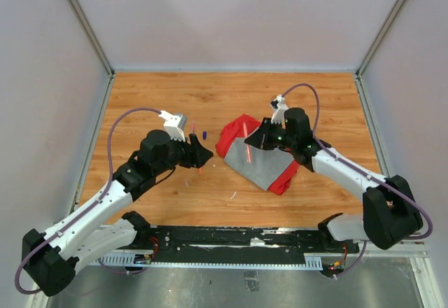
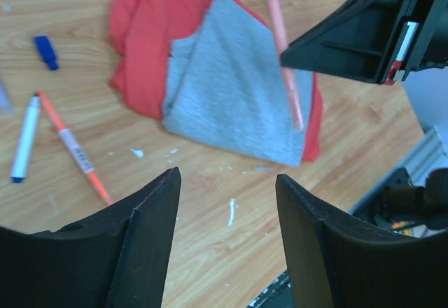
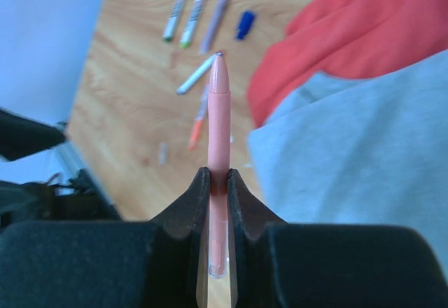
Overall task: Insert the pens into the pen caps
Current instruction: Pick up the pen from the center of the board.
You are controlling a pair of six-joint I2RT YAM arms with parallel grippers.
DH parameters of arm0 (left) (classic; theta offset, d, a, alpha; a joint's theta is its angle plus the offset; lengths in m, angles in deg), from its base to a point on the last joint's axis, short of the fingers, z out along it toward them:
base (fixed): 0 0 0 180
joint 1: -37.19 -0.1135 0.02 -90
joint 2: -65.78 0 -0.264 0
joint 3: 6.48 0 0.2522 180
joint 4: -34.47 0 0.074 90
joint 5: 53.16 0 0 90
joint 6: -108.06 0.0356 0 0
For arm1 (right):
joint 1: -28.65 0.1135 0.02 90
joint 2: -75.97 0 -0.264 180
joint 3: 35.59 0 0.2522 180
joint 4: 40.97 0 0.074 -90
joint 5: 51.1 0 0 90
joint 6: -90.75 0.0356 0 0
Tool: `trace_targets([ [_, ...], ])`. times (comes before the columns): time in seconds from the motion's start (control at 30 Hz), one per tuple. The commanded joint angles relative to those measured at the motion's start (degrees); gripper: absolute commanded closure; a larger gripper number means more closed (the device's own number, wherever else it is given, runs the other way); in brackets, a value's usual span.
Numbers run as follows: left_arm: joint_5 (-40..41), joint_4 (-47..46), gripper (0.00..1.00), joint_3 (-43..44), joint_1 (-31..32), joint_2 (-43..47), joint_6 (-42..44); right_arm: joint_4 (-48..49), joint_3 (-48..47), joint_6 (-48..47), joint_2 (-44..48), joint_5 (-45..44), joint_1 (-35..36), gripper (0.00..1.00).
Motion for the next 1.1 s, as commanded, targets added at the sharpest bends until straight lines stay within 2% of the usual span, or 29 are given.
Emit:
trace_targets([
  [0.0,-2.3,-11.3,0.37,-3.2,4.8,1.7,-4.7,15.7,6.3,14.4,7.0,0.1,5.9,0.99],
  [0.1,-1.7,-14.9,0.36,-4.3,8.6,1.1,-6.0,21.6,10.8,20.6,9.4,-3.5,9.2,0.99],
  [0.23,-2.0,-17.9,0.36,-5.1,10.8,-0.7,-7.5,27.2,13.3,25.3,10.5,-5.3,11.8,0.99],
  [0.4,-3.5,-21.3,0.37,-5.5,11.7,-2.1,-8.7,28.0,12.3,26.0,10.1,-4.5,13.9,0.99],
  [0.73,-1.0,-20.2,0.43,-4.9,12.2,-4.3,-8.9,28.7,10.9,26.1,10.2,-4.5,16.7,0.99],
  [0.87,-0.8,-20.4,0.49,-4.3,12.2,-4.9,-9.0,28.5,10.5,25.9,10.2,-4.6,17.9,0.99],
  [1.07,-0.7,-20.5,0.66,-3.7,12.2,-5.5,-9.2,27.9,9.7,24.9,9.8,-5.1,19.6,0.99],
])
